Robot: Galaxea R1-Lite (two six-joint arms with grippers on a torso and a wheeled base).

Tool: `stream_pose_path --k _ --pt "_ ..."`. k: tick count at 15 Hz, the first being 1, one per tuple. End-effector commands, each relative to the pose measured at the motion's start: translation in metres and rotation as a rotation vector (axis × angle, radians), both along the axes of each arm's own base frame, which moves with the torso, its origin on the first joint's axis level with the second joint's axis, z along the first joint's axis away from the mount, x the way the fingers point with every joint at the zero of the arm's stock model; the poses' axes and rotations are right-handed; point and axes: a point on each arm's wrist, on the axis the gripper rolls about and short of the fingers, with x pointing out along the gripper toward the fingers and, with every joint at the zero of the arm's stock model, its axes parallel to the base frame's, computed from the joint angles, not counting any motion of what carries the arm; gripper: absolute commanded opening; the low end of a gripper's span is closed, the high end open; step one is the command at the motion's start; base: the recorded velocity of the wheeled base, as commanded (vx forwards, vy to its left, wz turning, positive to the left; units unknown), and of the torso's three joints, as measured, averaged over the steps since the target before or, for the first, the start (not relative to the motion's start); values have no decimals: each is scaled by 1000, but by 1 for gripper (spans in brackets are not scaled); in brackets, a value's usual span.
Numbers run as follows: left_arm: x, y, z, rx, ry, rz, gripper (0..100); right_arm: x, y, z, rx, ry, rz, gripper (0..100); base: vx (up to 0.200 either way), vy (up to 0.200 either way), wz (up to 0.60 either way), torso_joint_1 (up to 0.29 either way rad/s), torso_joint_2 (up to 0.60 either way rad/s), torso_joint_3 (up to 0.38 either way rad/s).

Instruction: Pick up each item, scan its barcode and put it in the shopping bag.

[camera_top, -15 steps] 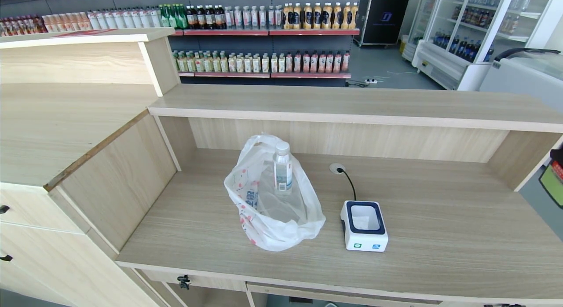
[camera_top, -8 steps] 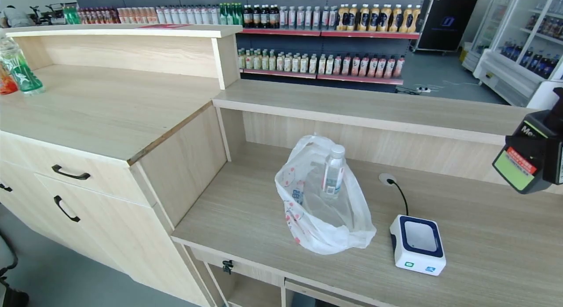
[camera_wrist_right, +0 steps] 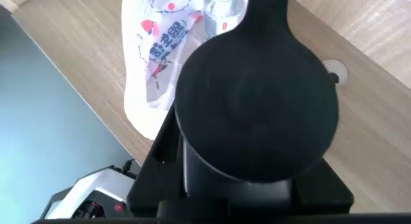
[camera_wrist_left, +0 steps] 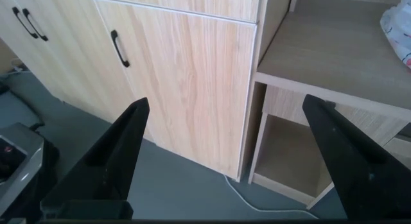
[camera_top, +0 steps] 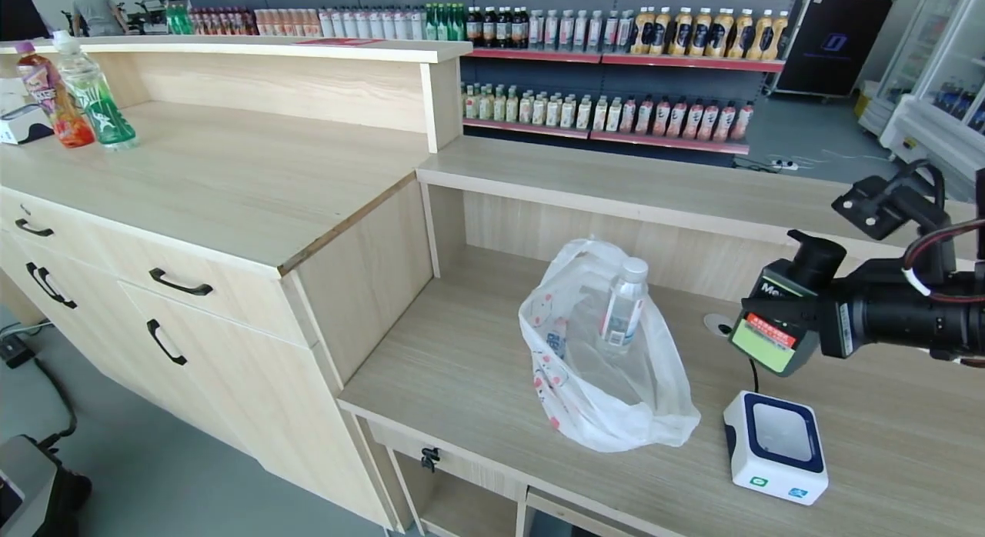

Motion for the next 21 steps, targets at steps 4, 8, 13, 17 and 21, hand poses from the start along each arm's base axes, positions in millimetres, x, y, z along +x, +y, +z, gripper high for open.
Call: stream_pose_path --k 4,8,13,17,21 --pt "0 0 0 0 0 1 100 34 -32 -68 -85 13 261 0 0 0 0 0 0 0" --pt "0 0 0 0 0 1 100 48 -31 -86 -42 29 341 0 0 0 0 0 0 0" --pt "0 0 0 0 0 1 100 68 -18 -109 -18 46 415 0 0 0 0 0 0 0" --pt "0 0 0 0 0 1 100 88 -11 -121 -9 58 431 0 0 0 0 0 0 0" --pt "0 0 0 0 0 1 100 96 6 -129 -2 57 477 0 0 0 0 0 0 0"
